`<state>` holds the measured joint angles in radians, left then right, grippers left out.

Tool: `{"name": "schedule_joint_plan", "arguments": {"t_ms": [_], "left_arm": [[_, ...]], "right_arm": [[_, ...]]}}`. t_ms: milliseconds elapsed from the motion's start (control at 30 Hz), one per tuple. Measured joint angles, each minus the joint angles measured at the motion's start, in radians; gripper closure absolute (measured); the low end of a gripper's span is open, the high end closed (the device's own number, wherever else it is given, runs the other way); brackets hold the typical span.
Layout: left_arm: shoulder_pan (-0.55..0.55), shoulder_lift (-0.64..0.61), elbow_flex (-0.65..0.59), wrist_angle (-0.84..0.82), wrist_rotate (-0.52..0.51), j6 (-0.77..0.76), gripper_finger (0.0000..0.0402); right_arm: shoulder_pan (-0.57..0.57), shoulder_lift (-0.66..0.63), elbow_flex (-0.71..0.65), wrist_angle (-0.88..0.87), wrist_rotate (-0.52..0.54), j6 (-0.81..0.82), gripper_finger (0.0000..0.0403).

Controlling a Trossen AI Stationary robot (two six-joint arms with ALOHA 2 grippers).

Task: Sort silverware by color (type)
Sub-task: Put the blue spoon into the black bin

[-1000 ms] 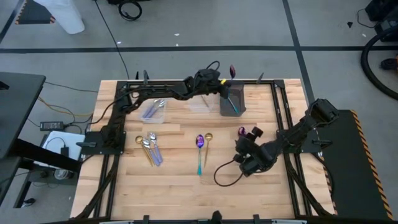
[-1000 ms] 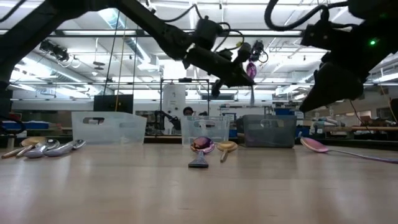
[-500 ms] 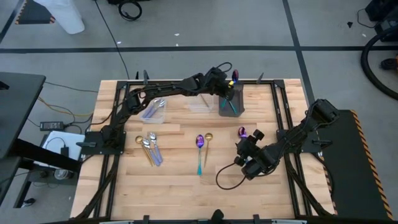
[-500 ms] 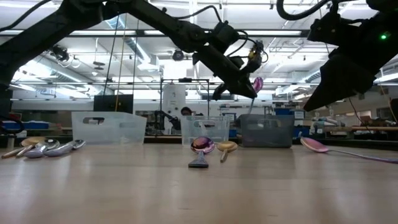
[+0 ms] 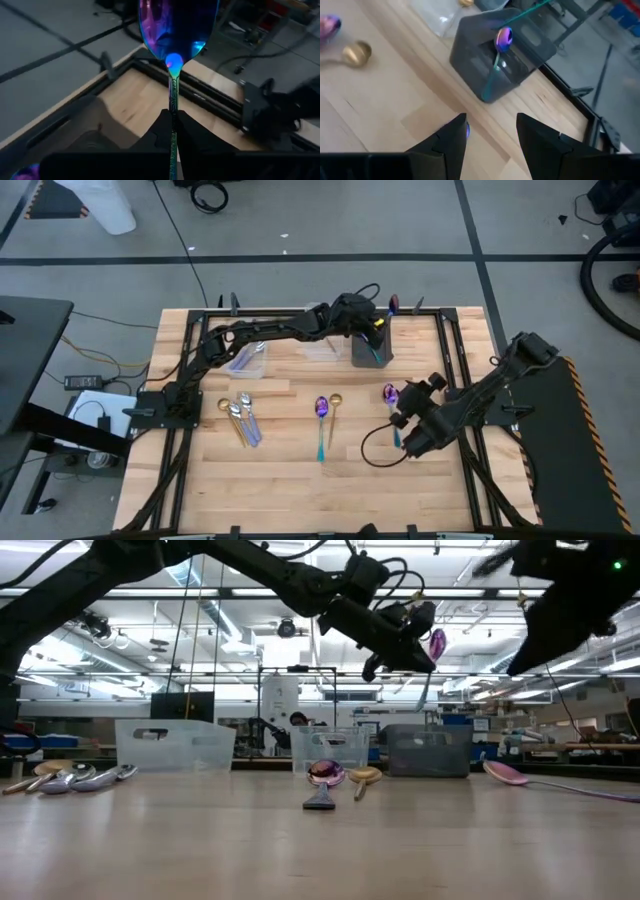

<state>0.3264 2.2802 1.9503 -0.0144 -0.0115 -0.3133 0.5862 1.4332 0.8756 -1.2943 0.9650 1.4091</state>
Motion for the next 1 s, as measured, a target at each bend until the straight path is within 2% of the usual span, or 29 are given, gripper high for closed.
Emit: {"name": "schedule_joint_plan", "arguments": {"t_ms": [200,400,600,867,1000], "left_arm": [[0.008,0.0,0.0,0.084,0.056,0.103,0.0383],[0.025,0.0,0.0,0.18,0.155,0.149,0.0383],[0.043,0.0,-0.013,0.202,0.235,0.138,0.0383],[0.043,-0.054,-0.148,0.299,0.252,0.133,0.0383],[0.04,-0.11,-0.241,0.418,0.253,0.107,0.0383]], "right_arm": [[-0.089,-0.178,0.0,0.034,-0.011,-0.116,0.022],[-0.249,-0.325,0.0,0.221,-0.126,-0.355,0.022],[-0.365,-0.437,0.0,0.315,-0.098,-0.442,0.022],[-0.377,-0.45,0.0,0.517,-0.094,-0.557,0.0206],[-0.386,-0.407,0.0,0.554,-0.014,-0.607,0.0191]]}}
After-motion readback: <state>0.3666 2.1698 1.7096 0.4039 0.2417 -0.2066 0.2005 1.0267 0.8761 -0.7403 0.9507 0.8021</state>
